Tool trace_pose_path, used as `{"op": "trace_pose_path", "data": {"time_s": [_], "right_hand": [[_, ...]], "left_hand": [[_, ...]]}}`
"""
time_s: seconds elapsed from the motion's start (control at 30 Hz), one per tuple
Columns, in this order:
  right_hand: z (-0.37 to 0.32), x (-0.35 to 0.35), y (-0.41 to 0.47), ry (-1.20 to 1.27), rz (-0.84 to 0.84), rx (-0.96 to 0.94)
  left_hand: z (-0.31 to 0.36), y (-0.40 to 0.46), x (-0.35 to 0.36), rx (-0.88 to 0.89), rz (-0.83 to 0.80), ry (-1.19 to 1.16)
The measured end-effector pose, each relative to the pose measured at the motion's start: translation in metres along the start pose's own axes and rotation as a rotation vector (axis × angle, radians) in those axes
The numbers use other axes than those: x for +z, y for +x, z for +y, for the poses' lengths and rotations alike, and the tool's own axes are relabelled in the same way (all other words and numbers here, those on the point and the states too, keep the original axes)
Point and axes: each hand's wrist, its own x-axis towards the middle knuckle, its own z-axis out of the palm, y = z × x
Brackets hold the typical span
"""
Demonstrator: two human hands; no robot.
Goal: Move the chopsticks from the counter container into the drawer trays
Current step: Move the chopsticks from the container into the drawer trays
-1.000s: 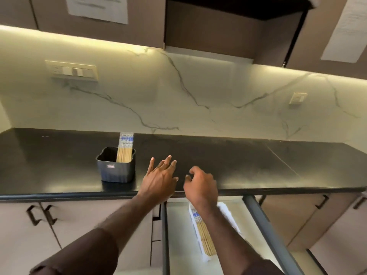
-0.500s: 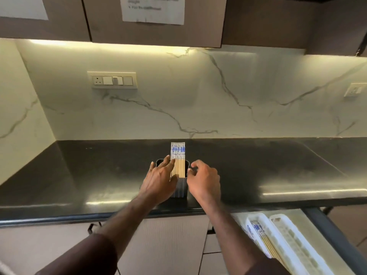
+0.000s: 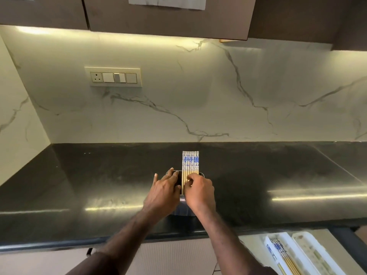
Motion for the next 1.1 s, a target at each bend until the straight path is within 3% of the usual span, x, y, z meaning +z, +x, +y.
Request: {"op": "trace_pose_path", "data": {"time_s": [0.57,0.9,1.1], "right_hand": [[0.034,0.048,0.076,0.035,-0.152,0.037],[0.024,0.061,0.083,0.06,-0.038,0.116],[0.021,0.064,0.087,0.071,-0.01,0.138]], "left_hand": [[-0.017,0.102,0.042,-0.071,0.086,-0.238],[-0.032,0.13,0.044,-0.173,0.048,-0.526],[-0.041,0.134,0.05,-0.205,0.06,-0.54]]}}
